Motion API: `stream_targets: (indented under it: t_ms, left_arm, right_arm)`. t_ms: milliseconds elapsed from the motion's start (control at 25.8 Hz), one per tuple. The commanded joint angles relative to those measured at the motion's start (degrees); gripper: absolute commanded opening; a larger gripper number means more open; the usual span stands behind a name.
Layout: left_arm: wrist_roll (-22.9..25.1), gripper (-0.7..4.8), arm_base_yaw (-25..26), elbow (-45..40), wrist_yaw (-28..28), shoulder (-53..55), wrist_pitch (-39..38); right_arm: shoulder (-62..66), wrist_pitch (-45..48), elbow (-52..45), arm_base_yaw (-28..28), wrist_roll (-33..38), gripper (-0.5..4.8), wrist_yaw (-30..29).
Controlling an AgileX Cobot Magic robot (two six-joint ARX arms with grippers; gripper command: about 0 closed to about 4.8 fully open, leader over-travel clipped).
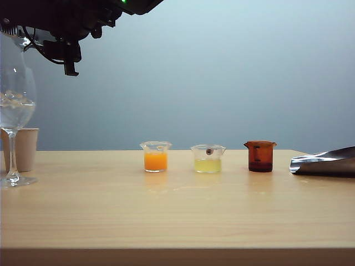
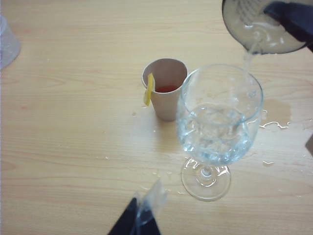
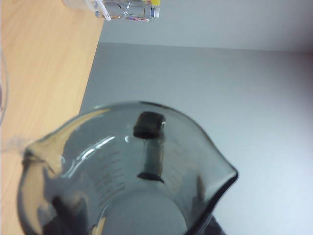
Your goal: Pick up the first measuring cup from the left, pour the coconut rum inside into the goblet, and finally put the measuring cup back in its original place.
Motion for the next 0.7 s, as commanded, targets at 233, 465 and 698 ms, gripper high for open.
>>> stream_targets:
  t_ms: [233,465,698]
  left_arm:
    - [0.04,0.04,-0.04,0.2,-0.09,-0.13,0.52]
    - [0.04,0.04,-0.04,0.2,-0.09,-0.13,0.52]
    - [0.04,0.04,-0.04,0.2,-0.09,-0.13,0.55]
  right_arm:
    - [-0.42,1.44,0.37,0.26,-2.23,1.65,0.39]
    - [-0.44,1.44,0.37,0.42,-3.89,1.65,0.59]
    - [-0.46,1.49,0.37,0.42,-1.18,1.65,0.59]
